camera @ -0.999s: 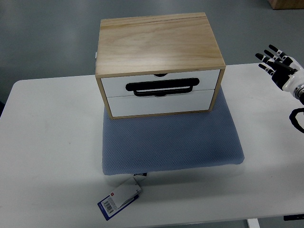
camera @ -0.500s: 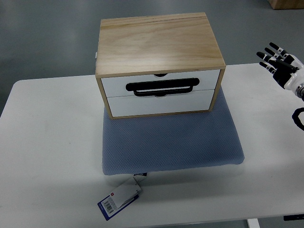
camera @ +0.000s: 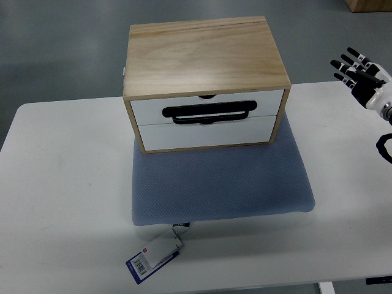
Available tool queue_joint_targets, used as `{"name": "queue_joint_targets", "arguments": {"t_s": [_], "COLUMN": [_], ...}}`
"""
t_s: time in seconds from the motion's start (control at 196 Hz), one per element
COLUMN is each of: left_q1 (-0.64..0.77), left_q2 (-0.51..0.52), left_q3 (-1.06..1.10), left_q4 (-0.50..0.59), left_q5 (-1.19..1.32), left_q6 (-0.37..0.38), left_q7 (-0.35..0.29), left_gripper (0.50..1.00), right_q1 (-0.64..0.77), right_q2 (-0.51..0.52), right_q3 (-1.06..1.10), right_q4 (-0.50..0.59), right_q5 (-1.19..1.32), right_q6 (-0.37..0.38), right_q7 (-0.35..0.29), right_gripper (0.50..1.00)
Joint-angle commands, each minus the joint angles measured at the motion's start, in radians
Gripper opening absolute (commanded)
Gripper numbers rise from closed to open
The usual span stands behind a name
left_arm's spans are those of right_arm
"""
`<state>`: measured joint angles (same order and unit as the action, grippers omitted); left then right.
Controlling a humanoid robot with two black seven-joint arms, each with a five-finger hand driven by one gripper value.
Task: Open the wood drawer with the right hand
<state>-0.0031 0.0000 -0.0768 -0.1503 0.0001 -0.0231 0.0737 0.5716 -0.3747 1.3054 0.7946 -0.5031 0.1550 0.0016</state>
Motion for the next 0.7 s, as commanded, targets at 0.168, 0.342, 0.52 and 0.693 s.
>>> {"name": "queue_joint_targets", "arguments": {"t_s": [0.168,0.342,0.52,0.693], "left_q1": [0.000,0.000,0.000,0.000], "left_q2": [0.000,0.000,0.000,0.000], "left_q3": [0.000,0.000,0.000,0.000], "left_q4": [0.000,0.000,0.000,0.000], "left_q5": [0.000,0.000,0.000,0.000], "left_q6": [0.000,0.000,0.000,0.000], "left_q7": [0.000,0.000,0.000,0.000], "left_gripper": [1.000,1.000,1.000,1.000], "right_q1": [-0.010,-0.019,-0.015,-0.001], "right_q2": [0.002,0.002,-0.006,-0.036], "right_q3": [-0.002,-0.002,-0.009,-0.021], "right_q4": [-0.002,-0.003,-0.002,0.000], "right_q5": [0.000,-0.002,0.000,0.029], "right_q6": [0.000,-0.003,-0.003,0.000], "right_q7": [0.000,0.001,0.001,0.001], "right_gripper": [0.932,0.932,0.932,0.930]}}
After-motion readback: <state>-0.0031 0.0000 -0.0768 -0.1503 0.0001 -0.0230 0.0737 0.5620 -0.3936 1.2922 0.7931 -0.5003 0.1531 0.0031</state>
